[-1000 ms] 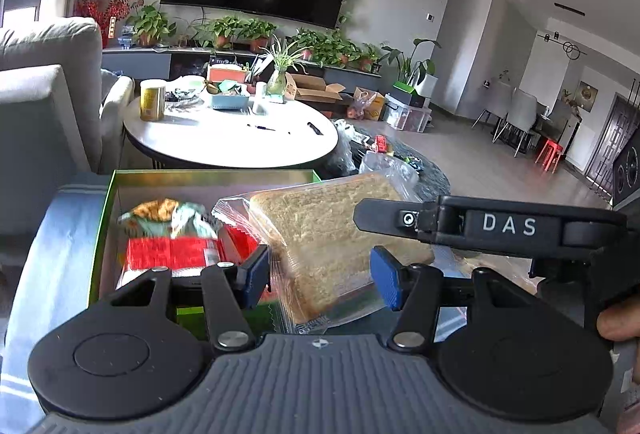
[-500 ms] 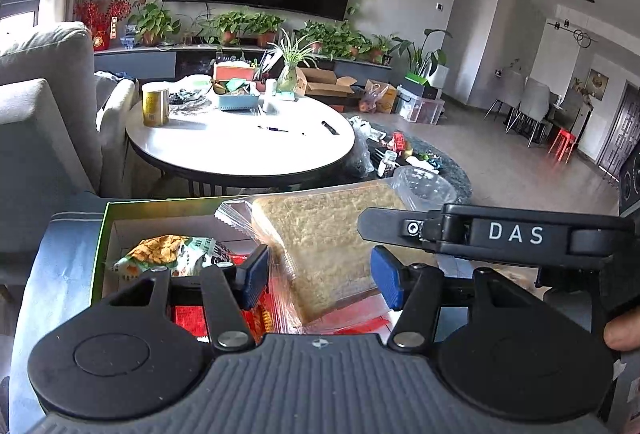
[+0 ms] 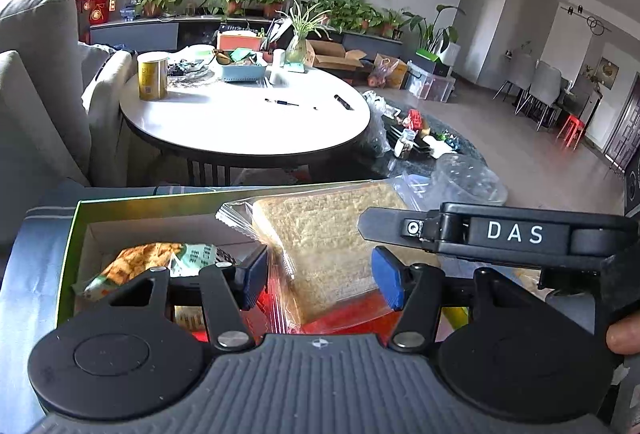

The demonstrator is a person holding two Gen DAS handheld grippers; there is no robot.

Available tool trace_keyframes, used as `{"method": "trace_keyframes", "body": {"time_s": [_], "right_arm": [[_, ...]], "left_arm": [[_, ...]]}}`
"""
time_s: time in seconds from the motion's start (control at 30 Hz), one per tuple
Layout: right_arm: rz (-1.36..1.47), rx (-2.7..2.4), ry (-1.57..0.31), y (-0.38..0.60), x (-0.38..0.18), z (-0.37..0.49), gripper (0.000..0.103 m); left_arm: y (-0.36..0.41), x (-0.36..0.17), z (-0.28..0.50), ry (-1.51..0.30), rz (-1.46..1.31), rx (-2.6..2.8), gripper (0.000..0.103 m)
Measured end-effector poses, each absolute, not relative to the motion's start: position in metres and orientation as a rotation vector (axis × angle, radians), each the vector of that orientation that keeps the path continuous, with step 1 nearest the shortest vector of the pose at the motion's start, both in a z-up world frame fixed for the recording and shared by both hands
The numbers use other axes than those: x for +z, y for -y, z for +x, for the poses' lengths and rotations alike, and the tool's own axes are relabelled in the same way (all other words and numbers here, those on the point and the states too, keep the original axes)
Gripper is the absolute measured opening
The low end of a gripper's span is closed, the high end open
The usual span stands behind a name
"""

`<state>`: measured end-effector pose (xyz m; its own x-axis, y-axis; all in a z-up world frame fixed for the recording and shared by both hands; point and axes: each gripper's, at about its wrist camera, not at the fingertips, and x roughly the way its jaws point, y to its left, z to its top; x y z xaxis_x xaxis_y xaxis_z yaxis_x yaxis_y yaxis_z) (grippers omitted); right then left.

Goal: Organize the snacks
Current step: 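Lift the bread loaf with the right tool into the box and release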

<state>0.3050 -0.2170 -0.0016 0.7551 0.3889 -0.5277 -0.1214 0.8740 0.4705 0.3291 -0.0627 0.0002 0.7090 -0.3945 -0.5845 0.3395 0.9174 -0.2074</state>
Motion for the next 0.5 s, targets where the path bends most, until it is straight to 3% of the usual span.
{"method": "trace_keyframes", "body": {"time_s": [0.13,0.2,0.5], "right_arm": [[0.446,0.272,-0.682,0.217,-0.012,0.317,0.037],[0.455,0.253,-0.676,0.220,-0.015,0.320,0.044],[0.430,0.221,-0.607,0.228,0.005,0.292,0.049]], "left_arm": [[0.058,-0.011,0.351,-0.695,-0.115,-0.399,0.057],[0.051,-0.011,0.354,-0.682,-0.138,-0.369,0.056],[0.036,0.012,0.319,-0.620,-0.129,-0.380,0.057]]}}
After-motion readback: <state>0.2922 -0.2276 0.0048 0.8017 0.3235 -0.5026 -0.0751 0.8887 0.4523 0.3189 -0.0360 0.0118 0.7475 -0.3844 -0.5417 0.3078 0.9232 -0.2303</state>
